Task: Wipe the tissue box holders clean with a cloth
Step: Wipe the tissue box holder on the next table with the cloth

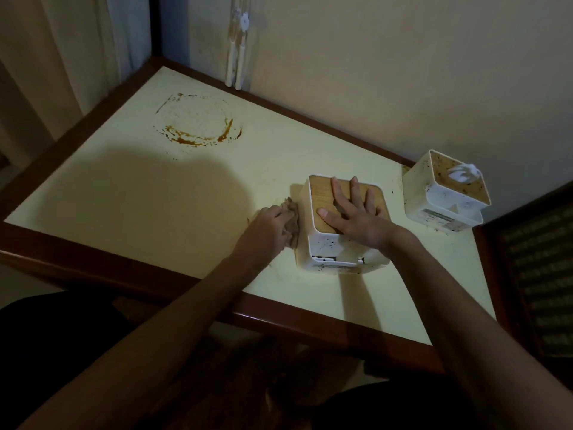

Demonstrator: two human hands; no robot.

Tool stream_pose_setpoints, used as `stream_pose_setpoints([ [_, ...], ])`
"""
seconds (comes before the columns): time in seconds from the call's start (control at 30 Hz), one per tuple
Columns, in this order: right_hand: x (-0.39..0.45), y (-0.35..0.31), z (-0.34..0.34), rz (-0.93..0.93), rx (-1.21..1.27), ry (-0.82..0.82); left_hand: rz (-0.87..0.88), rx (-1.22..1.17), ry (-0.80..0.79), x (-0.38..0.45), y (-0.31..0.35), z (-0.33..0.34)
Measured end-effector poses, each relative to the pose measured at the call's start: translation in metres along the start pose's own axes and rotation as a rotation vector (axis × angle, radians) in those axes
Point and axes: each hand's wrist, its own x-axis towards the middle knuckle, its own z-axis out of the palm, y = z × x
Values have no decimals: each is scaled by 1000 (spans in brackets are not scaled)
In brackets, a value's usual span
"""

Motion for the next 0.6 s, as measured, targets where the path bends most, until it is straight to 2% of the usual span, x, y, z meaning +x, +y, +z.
stream_pose_setpoints([
  [0.07, 1, -1, 1, 8, -2, 6, -30, 5, 18, -7, 5, 3],
  [0.2, 2, 0, 0, 3, -25, 12, -27, -36, -69, -38, 15, 0],
  [0.3, 2, 0, 1, 3, -28, 16, -58, -238, -149, -51, 20, -20],
  [0.43, 6, -11, 6, 50, 14, 64, -320, -452, 78, -45, 9, -36],
  [0.6, 17, -41, 8, 172, 106, 115, -579, -899, 400, -46, 6, -39],
])
